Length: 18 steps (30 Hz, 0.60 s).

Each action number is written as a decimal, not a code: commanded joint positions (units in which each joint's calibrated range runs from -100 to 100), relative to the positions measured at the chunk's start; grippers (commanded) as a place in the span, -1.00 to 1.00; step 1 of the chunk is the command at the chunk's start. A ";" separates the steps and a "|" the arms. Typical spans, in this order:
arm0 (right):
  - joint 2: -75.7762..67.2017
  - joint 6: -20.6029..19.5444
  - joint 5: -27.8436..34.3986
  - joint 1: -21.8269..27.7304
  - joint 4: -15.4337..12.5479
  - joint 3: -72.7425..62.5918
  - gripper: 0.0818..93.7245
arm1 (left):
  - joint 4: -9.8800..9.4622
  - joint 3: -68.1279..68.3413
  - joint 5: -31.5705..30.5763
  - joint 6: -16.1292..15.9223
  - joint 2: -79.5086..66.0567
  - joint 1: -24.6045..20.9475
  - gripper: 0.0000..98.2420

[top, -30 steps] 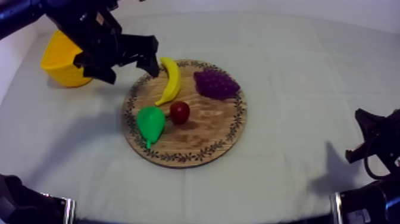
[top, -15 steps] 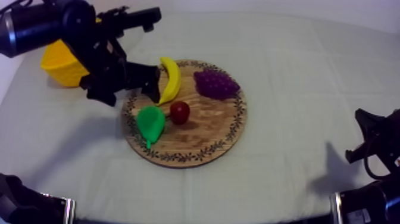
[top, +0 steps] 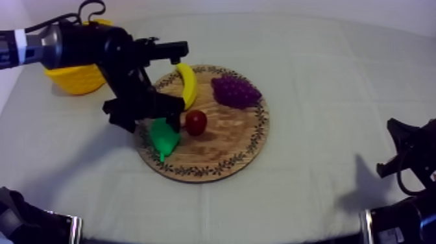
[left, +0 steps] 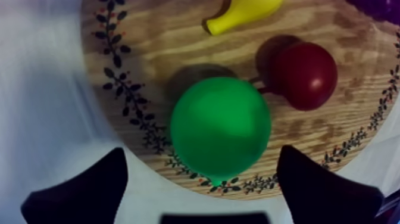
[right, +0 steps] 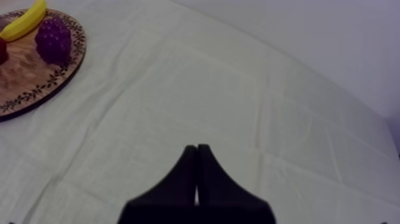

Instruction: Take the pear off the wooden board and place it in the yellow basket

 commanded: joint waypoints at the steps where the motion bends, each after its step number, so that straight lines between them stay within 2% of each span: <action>1: -0.03 -0.01 0.02 0.00 0.01 -0.02 -1.00 | 0.21 -0.63 -0.14 -0.21 1.80 0.08 0.85; 9: -0.03 -0.01 0.02 0.00 0.01 -0.02 -1.00 | 1.30 -3.09 -0.57 -1.18 6.80 0.01 0.74; 18: -0.03 -0.01 0.02 0.00 0.01 -0.02 -1.00 | 2.11 -3.81 -0.40 -2.19 8.12 -0.48 0.29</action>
